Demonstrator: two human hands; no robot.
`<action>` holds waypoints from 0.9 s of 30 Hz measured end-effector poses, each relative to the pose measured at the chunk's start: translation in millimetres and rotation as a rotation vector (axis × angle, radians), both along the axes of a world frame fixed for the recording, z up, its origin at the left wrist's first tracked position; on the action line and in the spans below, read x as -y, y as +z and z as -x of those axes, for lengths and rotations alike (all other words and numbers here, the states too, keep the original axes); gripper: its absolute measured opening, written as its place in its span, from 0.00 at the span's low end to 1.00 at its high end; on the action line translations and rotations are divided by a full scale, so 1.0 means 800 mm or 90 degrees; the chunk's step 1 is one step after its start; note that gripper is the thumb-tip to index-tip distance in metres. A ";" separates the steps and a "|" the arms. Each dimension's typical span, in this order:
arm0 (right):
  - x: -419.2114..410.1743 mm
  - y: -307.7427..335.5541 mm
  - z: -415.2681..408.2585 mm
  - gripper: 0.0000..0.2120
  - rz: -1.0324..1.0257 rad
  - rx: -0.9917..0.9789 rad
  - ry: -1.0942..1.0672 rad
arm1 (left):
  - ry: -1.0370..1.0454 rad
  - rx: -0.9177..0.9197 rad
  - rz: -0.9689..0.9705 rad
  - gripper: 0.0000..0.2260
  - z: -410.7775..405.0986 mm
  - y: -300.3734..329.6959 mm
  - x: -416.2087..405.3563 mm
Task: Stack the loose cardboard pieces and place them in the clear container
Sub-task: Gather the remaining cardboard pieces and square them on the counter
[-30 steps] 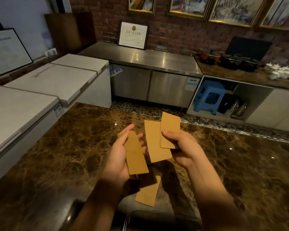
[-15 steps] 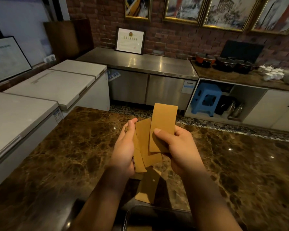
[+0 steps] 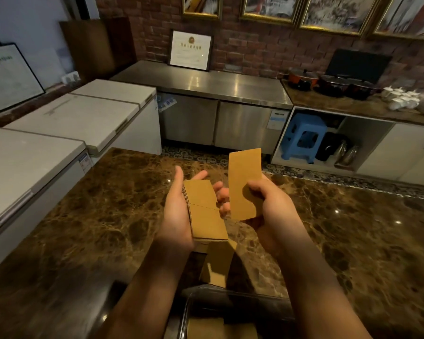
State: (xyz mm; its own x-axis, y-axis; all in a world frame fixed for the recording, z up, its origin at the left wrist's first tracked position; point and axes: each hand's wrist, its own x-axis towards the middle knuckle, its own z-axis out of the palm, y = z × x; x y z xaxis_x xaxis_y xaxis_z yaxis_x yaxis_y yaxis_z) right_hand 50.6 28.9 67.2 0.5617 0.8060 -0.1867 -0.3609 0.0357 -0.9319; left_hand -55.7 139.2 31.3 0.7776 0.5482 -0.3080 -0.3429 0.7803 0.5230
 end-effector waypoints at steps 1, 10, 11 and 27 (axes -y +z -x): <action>0.000 0.001 0.001 0.12 0.029 0.016 -0.005 | 0.002 0.001 0.001 0.25 0.000 0.000 0.001; -0.002 -0.006 0.006 0.16 0.133 0.165 0.051 | -0.010 0.013 -0.051 0.20 -0.003 -0.006 -0.001; -0.003 -0.006 0.008 0.20 0.144 0.184 0.063 | -0.015 0.015 -0.044 0.21 -0.003 -0.005 -0.002; -0.043 -0.094 -0.042 0.24 0.399 0.613 0.148 | 0.142 -0.140 0.025 0.15 0.070 -0.094 -0.060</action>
State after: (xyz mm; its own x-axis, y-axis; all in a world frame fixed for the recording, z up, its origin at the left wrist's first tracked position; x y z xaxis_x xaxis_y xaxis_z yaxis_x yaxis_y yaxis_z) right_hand 84.2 63.6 -8.1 0.5389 0.8259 -0.1659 0.5654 -0.5006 -0.6555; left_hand -111.8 187.2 -44.0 0.5519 0.6819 -0.4800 -0.3890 0.7197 0.5750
